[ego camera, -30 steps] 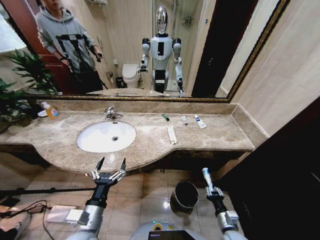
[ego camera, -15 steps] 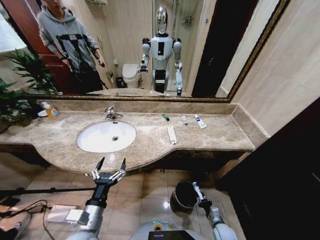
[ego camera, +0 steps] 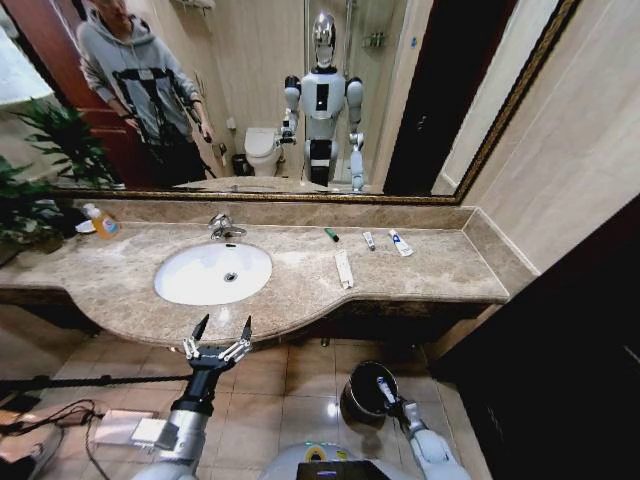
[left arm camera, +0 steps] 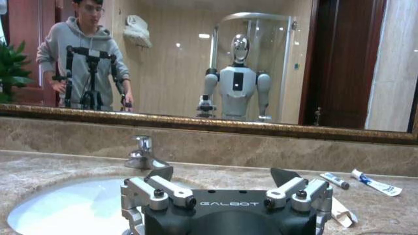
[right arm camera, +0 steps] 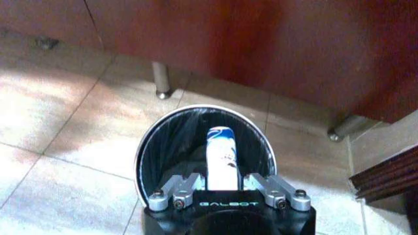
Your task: Pick up the trash from the sink and place it in the trash bin.
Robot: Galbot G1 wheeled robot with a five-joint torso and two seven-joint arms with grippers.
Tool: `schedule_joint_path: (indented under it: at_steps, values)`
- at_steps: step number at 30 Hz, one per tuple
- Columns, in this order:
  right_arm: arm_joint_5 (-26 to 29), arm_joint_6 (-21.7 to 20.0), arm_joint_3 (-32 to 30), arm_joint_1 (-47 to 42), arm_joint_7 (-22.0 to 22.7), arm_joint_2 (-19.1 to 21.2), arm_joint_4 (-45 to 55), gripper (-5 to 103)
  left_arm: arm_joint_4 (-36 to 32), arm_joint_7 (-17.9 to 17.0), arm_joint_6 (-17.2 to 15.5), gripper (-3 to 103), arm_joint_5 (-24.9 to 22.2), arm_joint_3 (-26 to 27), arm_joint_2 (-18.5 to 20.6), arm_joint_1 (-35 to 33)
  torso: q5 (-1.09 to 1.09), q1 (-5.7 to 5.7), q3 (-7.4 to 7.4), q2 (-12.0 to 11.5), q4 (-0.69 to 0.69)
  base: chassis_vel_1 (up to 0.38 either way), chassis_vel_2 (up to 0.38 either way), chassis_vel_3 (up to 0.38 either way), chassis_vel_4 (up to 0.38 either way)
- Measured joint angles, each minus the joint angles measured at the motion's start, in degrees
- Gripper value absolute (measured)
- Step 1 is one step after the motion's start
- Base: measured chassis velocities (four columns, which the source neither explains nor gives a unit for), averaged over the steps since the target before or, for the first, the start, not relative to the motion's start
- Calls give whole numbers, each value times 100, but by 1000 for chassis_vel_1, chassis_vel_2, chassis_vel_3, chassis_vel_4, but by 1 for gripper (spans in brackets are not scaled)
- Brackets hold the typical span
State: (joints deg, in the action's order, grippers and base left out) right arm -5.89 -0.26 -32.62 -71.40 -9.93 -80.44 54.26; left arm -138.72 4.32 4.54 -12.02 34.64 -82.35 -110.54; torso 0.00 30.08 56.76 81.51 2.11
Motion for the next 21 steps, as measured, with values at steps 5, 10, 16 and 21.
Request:
schedule_joint_path:
  at_steps: [5, 10, 16, 21]
  values:
    - [-146, -1, 1, 291, -4, -66, -413, 25, 0, 0, 0, 100, 0, 0, 0, 0, 1, 0, 0, 0, 0, 0, 0, 0, 0]
    - [-384, 40, -33, 628, -5, -183, -894, 25, 0, 0, 0, 100, 0, 0, 0, 0, 0, 0, 0, 0, 0, 0, 0, 0, 0]
    - [-646, 248, -127, 974, 0, -279, -1491, 25, 0, 0, 0, 100, 0, 0, 0, 0, -1, 0, 0, 0, 0, 0, 0, 0, 0]
    - [-817, 302, -190, 1127, 21, -346, -1818, 25, 0, 0, 0, 100, 0, 0, 0, 0, 0, 0, 0, 0, 0, 0, 0, 0, 0]
